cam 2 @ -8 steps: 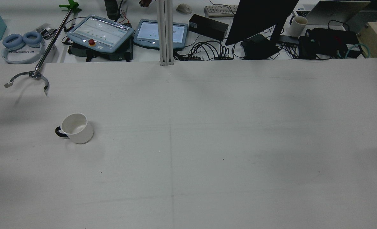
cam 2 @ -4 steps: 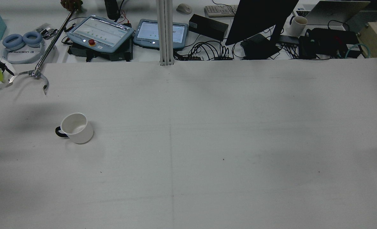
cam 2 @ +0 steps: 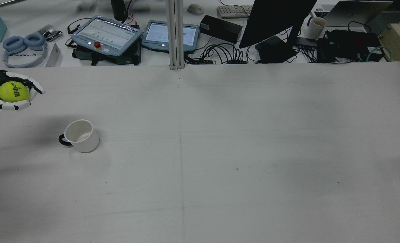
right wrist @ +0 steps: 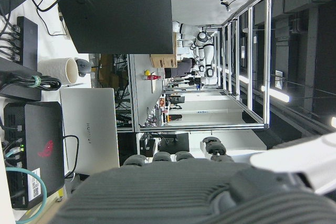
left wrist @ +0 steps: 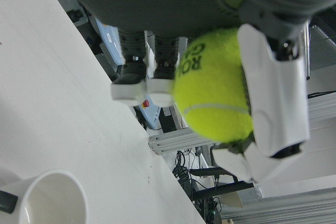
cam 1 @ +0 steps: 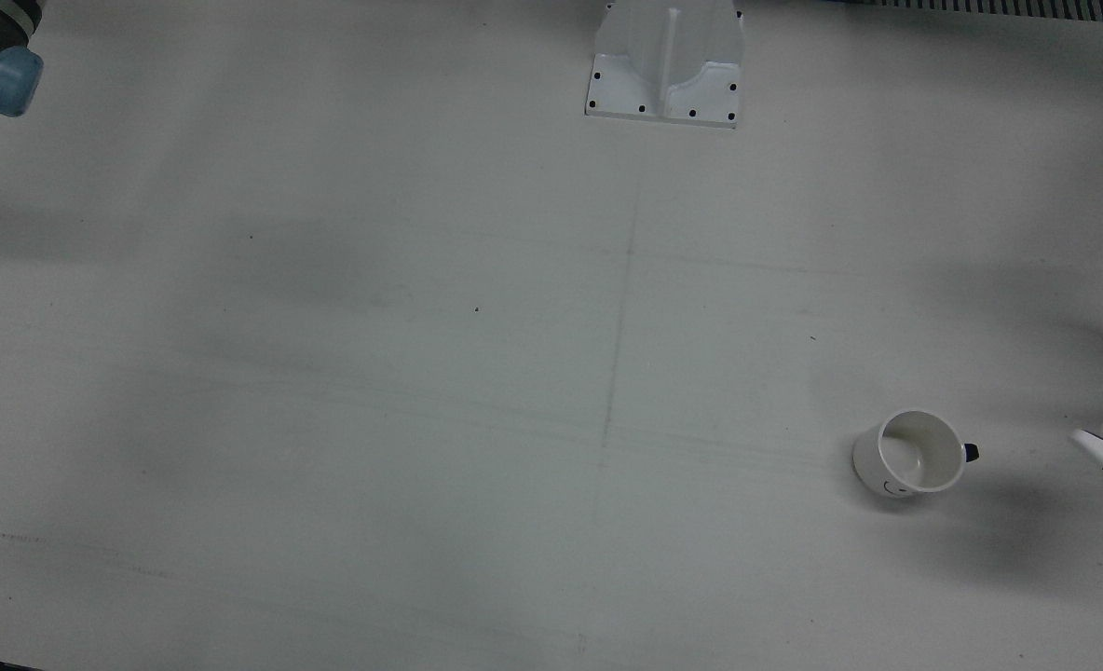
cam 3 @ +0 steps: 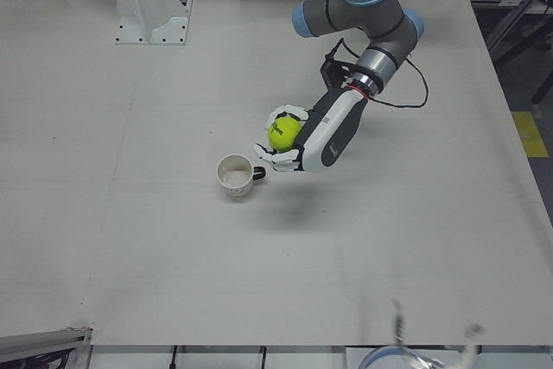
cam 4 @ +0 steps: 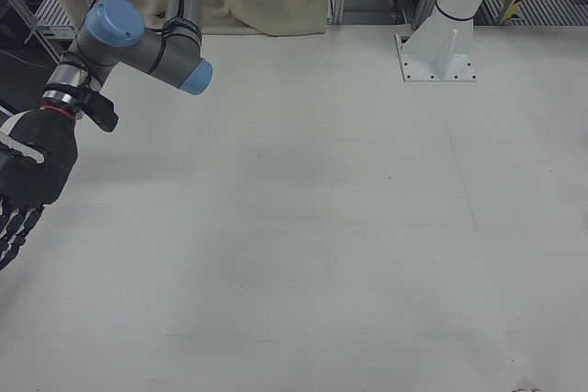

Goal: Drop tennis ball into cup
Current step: 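Carry the tennis ball with the left hand over the white mug, then open the left hand fingers to release the ball into the mug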

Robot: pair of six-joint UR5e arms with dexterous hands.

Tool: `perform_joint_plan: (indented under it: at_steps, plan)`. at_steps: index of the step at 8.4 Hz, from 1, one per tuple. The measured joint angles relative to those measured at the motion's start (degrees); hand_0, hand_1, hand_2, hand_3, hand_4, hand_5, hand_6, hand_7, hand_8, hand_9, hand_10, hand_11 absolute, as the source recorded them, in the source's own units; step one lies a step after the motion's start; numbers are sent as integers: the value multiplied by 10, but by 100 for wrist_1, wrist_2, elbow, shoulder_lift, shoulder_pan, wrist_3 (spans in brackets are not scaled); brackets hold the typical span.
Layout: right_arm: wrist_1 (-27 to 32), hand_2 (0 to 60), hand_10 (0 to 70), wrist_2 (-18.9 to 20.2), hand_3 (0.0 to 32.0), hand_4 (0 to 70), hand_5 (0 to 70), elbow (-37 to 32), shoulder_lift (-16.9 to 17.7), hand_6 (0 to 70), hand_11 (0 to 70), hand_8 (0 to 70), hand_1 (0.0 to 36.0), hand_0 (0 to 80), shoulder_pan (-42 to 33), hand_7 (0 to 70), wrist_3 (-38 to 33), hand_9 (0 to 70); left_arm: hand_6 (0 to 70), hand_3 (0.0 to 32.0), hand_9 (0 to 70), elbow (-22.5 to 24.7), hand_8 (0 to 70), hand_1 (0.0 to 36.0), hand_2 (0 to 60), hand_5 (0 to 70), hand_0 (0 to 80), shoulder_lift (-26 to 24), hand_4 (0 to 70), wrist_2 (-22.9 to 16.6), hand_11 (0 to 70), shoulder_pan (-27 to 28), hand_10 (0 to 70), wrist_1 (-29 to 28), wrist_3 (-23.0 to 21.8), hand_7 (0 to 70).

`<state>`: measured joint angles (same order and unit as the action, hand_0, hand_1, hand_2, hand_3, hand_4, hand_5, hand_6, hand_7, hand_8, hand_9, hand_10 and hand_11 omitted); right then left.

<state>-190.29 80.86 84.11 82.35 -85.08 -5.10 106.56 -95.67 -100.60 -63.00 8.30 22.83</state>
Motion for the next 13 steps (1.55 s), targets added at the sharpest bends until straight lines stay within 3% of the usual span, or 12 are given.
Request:
perform_joint_plan:
  at_steps: [3,7,10,11,12,13]
  plan:
    - [-1,0,0,0,0,0,0,0,0,0,0,0,0,0,0,0,0,0,700,0,700,-19,606,246,600,242,515,-149,519,423,694,530,487,157,2,700]
    - [0,0,0,0,0,0,0,0,0,0,0,0,0,0,0,0,0,0,700,0,700,-40,591,246,600,215,509,-263,507,541,677,722,476,319,9,700]
    - [-3,0,0,0,0,0,0,0,0,0,0,0,0,0,0,0,0,0,662,0,700,-61,500,206,600,188,477,-267,465,723,558,944,395,354,11,700]
    - [-1,0,0,0,0,0,0,0,0,0,0,0,0,0,0,0,0,0,543,0,494,-58,351,200,534,147,476,-271,378,767,376,1008,254,364,8,700]
    - [0,0,0,0,0,0,0,0,0,0,0,0,0,0,0,0,0,0,425,0,387,-53,255,219,496,114,483,-274,346,790,274,1041,182,373,5,649]
    - [0,0,0,0,0,0,0,0,0,0,0,0,0,0,0,0,0,0,430,0,335,-51,227,219,488,117,485,-279,331,802,226,1054,148,379,3,588]
